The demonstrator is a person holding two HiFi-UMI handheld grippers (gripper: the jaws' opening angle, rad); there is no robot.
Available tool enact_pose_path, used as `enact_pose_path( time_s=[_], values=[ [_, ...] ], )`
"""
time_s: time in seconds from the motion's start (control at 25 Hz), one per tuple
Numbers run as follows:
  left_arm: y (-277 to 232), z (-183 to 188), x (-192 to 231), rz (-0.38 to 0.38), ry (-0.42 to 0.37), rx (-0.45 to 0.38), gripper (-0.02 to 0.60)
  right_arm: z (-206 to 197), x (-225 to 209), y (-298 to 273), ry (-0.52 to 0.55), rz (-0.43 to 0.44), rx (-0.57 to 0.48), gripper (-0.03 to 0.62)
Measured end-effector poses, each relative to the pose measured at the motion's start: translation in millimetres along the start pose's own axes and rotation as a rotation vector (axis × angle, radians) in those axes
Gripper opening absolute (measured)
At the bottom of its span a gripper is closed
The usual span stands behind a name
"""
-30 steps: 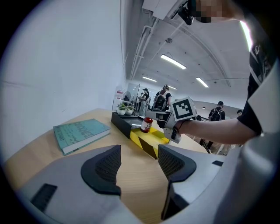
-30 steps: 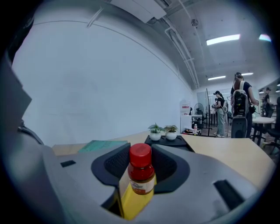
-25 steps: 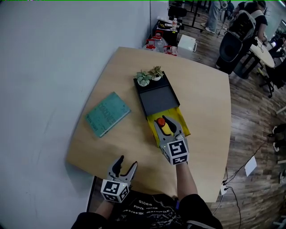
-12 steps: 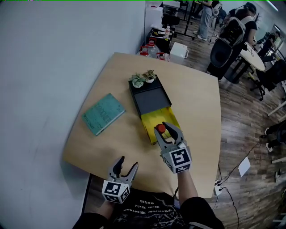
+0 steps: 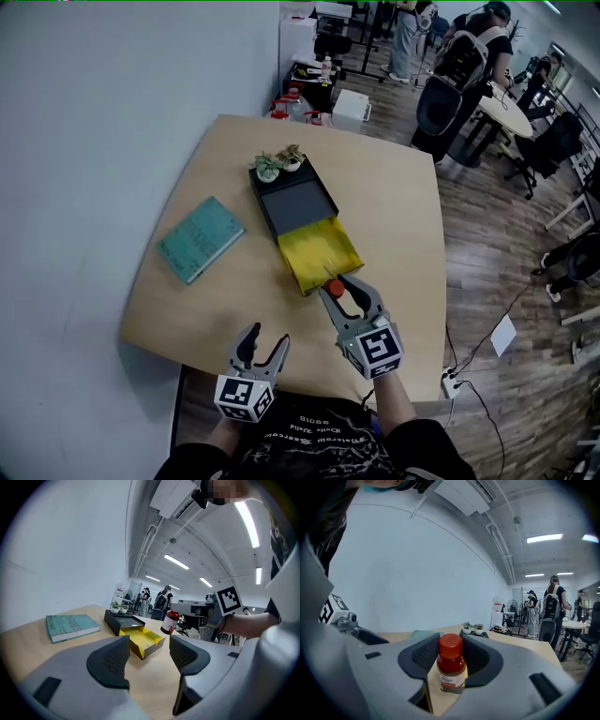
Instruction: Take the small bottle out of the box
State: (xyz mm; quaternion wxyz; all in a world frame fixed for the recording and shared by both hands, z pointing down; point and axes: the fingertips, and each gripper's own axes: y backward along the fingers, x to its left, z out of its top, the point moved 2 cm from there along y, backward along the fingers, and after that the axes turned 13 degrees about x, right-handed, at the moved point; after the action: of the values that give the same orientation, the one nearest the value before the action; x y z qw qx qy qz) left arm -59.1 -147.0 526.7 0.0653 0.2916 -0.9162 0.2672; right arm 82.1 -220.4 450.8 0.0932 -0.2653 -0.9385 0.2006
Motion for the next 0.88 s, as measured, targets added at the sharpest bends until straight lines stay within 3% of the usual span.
enact_pose_path(
  time_s=[0.88],
  values=[
    [-7.3,-2.7,-20.7,-0.063,-0.074,0.001,0.273,-81.1,7.2,78.4,-0.196,-0.163,0.001,0.153]
  ],
)
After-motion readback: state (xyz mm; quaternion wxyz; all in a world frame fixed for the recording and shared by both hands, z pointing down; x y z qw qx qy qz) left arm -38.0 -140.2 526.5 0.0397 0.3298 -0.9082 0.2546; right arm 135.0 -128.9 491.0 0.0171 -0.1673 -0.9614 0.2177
